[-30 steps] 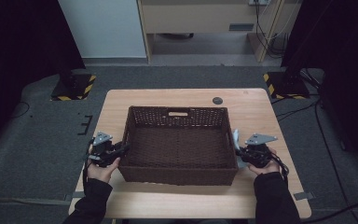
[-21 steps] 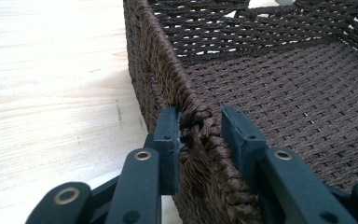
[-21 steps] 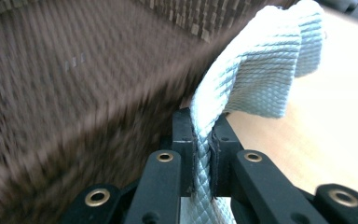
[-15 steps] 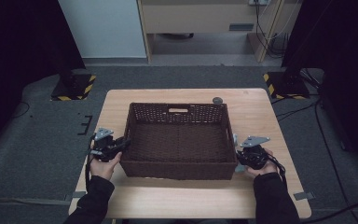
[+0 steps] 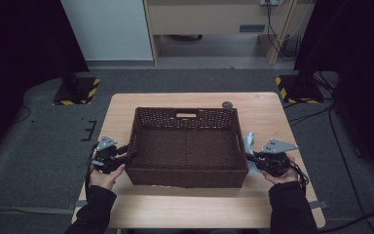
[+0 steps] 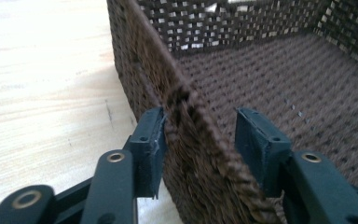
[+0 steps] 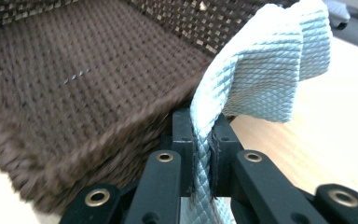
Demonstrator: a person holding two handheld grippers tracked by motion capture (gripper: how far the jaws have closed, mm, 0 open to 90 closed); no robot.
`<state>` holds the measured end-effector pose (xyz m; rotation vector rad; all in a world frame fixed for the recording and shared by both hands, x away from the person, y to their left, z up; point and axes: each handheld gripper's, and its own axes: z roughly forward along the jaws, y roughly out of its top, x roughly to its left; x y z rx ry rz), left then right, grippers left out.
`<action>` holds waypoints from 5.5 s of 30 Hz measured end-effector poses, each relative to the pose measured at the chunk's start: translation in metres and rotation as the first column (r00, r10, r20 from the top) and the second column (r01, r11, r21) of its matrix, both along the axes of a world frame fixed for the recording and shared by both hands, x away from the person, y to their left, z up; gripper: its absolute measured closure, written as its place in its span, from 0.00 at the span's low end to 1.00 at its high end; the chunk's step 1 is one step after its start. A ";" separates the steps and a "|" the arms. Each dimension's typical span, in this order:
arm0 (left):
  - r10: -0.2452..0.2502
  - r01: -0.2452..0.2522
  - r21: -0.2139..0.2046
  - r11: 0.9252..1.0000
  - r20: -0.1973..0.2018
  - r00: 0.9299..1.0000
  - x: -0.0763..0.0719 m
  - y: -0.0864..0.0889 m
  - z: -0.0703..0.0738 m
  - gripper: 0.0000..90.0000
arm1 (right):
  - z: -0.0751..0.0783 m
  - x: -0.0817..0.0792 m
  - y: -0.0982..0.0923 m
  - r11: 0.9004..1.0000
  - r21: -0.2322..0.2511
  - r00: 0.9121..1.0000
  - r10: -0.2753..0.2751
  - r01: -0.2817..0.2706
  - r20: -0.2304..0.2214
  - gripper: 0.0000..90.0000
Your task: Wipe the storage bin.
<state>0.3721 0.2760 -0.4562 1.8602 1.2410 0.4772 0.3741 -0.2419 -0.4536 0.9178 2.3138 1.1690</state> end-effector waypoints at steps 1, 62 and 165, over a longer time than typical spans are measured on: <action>0.001 -0.001 -0.017 1.000 0.002 1.000 0.000 0.000 0.000 0.60 | -0.003 -0.001 0.001 1.000 -0.012 1.000 0.006 -0.006 -0.012 0.93; 0.100 -0.100 0.016 0.995 0.014 0.995 0.009 -0.005 0.003 0.77 | -0.039 -0.012 0.005 0.995 -0.097 0.989 0.025 -0.039 -0.147 0.93; 0.098 -0.098 -0.008 0.995 0.024 0.995 0.019 0.009 -0.001 0.59 | -0.045 -0.015 -0.084 0.884 -0.129 0.860 -0.467 0.450 -0.205 0.92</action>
